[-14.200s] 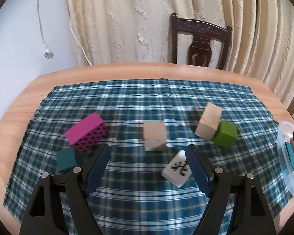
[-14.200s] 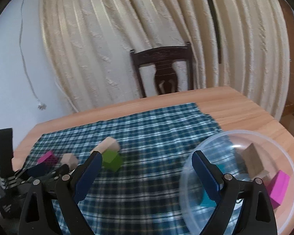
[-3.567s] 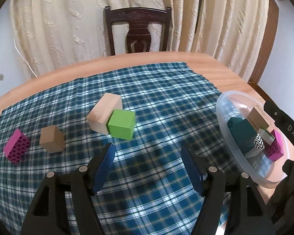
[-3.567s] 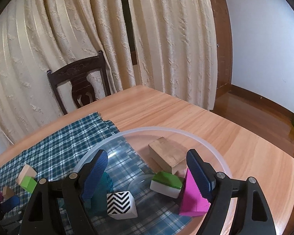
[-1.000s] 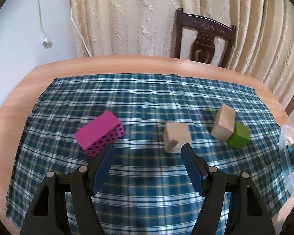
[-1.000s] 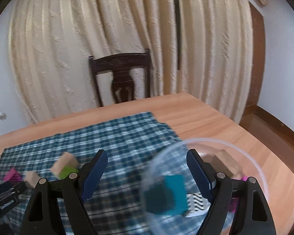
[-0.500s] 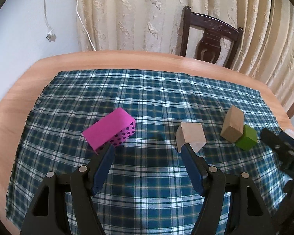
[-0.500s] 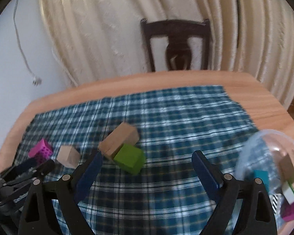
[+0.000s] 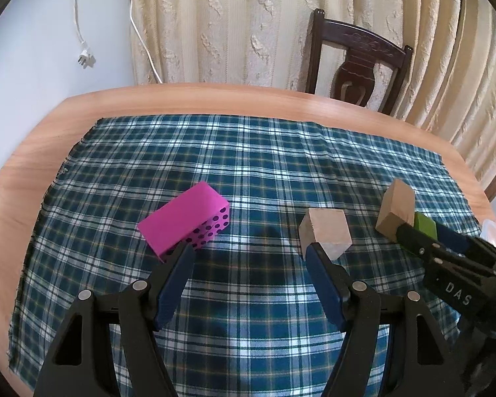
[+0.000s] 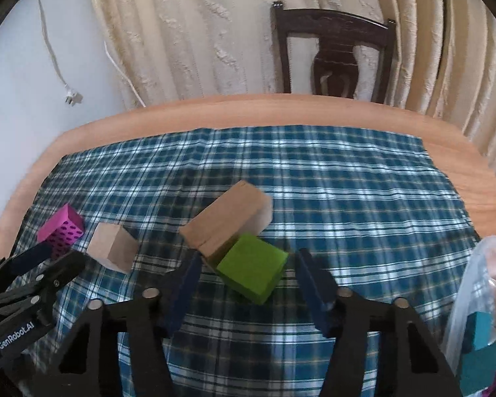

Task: Organize rigid objects
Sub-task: 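Close the left tool on the light wooden cube while the right tool grasps the green cube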

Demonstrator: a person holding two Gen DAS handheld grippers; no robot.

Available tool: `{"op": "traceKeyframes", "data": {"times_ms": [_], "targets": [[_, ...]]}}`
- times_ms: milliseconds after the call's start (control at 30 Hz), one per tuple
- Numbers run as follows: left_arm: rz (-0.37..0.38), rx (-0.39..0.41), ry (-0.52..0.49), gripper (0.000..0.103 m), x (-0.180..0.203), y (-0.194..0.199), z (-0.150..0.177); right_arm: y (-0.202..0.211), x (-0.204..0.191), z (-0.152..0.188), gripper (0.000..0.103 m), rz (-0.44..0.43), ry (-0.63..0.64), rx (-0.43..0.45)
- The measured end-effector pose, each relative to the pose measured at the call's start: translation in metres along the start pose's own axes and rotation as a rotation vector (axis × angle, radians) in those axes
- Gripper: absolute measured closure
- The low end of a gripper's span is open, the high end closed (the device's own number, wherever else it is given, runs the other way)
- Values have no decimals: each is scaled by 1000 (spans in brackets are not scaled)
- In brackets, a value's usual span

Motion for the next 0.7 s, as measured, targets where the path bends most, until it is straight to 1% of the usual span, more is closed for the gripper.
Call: {"op": "traceKeyframes", "data": {"times_ms": [33, 100, 200, 367, 467, 700], "targets": [[1, 1, -2, 32, 1, 0, 0, -1, -1, 1, 53, -4, 3, 0], [5, 5, -8, 32, 4, 0, 1, -1, -1, 1, 54, -3, 4, 2], [7, 9, -22, 32, 7, -3, 0, -1, -2, 2, 58, -14, -6, 0], [10, 10, -50, 32, 18, -5, -2, 1, -1, 5, 59, -31, -17, 0], [13, 15, -62, 32, 23, -4, -2, 6, 3, 5, 59, -23, -23, 9], [9, 11, -51, 32, 26, -1, -4, 10, 16, 4, 59, -15, -61, 11]]}}
Point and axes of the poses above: each gripper's, at about its wrist camera, not at the fingertips, and y roughly against the way its jaws point, x to its right, z to its underside, the point moved 1 cm from there along -y, roughly the way its jaws point, and after that the axes turned 1 degree about y, right-handed, at the moved point
